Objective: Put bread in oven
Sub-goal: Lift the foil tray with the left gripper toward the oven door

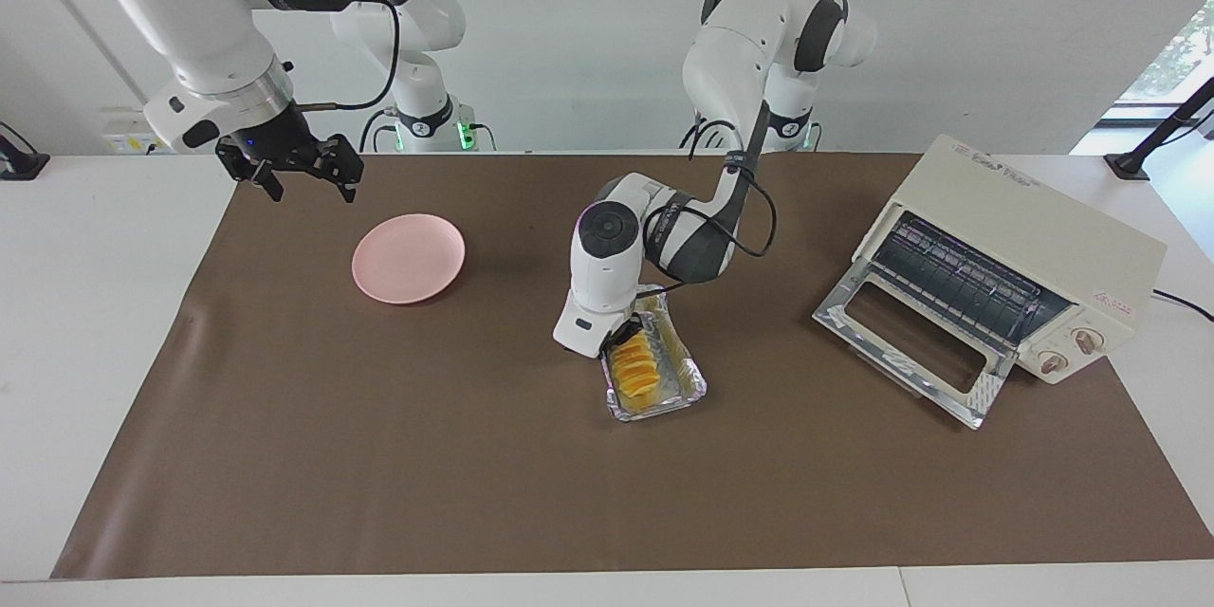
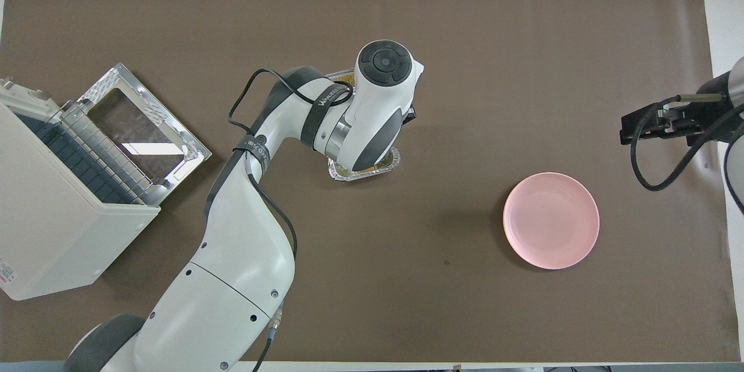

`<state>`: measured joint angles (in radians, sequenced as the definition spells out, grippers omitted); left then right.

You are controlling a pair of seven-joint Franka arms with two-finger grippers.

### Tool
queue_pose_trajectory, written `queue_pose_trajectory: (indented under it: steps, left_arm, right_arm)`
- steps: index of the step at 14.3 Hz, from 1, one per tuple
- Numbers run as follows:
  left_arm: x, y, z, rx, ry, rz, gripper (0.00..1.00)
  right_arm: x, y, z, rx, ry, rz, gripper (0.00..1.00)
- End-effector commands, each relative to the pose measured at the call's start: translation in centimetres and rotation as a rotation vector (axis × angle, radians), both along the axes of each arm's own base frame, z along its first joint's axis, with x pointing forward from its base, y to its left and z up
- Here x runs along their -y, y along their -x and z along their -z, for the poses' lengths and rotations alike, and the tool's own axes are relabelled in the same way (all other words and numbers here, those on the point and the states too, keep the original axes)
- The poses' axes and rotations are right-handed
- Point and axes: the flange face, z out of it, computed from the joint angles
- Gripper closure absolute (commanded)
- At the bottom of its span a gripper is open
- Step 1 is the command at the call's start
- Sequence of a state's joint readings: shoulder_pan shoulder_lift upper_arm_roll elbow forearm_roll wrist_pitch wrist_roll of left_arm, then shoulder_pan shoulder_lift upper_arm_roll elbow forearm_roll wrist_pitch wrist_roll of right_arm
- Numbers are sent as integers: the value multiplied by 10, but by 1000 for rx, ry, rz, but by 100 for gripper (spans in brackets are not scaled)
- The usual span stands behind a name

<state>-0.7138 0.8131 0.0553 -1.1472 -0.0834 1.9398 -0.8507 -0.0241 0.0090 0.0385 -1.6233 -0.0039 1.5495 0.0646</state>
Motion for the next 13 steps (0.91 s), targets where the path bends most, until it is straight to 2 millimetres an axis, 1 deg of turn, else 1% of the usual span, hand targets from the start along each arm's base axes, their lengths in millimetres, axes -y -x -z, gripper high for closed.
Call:
queue_pose_trajectory:
  steps: [1,3,4,5,6,8,9,11,13]
  left_arm:
    - [-27,-4,-32,-16,-23,-42,100]
    - [-62,-19,-56,-35,-51,-100,100]
    - [-77,-25,-72,-43,-50,-128,100]
    - [-88,-31,-79,-39,-60,-149,100]
    - [-113,-40,-98,-28,-71,-193,100]
    - [-157,-50,-114,-68,-103,-278,100]
    - [-184,-55,-122,-99,-102,-326,100]
    - [-241,-70,-126,-155,-101,-437,100]
    - [-277,-81,-125,-162,-106,-522,100]
  right_arm:
    - [2,7,-1,1,-16,15,0]
    - [1,7,-1,1,-18,15,0]
    - [1,7,-1,1,-18,15,0]
    - [1,7,-1,1,-18,15,0]
    - [1,7,-1,1,-18,15,0]
    - [1,7,-1,1,-18,15,0]
    - [1,7,-1,1,-18,15,0]
    - [1,7,-1,1,-18,15,0]
    - [1,7,-1,1,-18,15,0]
